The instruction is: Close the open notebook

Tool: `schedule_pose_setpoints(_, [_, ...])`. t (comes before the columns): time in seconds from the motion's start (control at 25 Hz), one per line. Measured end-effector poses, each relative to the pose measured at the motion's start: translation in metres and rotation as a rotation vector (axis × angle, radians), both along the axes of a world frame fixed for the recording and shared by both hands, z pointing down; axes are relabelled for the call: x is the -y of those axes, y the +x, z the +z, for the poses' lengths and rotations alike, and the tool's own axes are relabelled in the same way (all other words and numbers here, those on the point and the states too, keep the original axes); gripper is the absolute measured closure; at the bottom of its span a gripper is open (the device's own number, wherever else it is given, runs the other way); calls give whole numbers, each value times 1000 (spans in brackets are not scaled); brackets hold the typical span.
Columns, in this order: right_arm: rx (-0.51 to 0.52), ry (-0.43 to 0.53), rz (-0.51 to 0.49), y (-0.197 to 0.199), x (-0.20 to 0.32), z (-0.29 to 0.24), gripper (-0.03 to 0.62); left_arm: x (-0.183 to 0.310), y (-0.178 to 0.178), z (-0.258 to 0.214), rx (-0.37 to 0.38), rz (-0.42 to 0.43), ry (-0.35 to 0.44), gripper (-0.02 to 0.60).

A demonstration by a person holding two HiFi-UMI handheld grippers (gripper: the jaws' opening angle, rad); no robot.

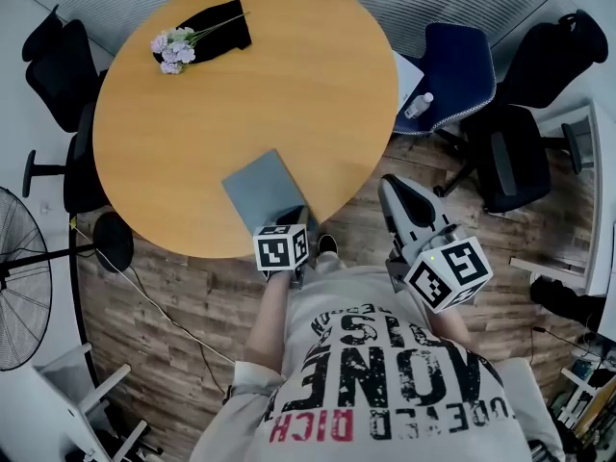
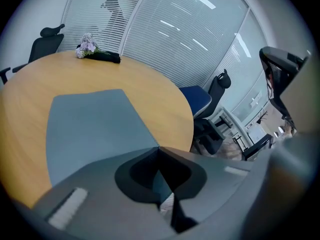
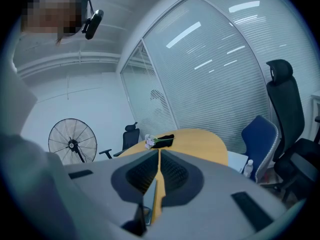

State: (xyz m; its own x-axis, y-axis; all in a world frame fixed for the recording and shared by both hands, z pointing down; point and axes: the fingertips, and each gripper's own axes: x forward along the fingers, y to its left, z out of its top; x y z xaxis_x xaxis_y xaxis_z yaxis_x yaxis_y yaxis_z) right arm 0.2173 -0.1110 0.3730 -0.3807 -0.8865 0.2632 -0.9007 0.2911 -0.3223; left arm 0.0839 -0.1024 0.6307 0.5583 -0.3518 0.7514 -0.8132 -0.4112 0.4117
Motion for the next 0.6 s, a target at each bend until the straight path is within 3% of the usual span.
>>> schedule_pose_setpoints(0.2, [-5,4,7,1,-6,-1,574,-2,0,-2,28,2,44,571])
schedule_pose_setpoints(0.6, [-5,18,-8,-10,-7,-4,574,16,2,-42,-30,-21,173,571])
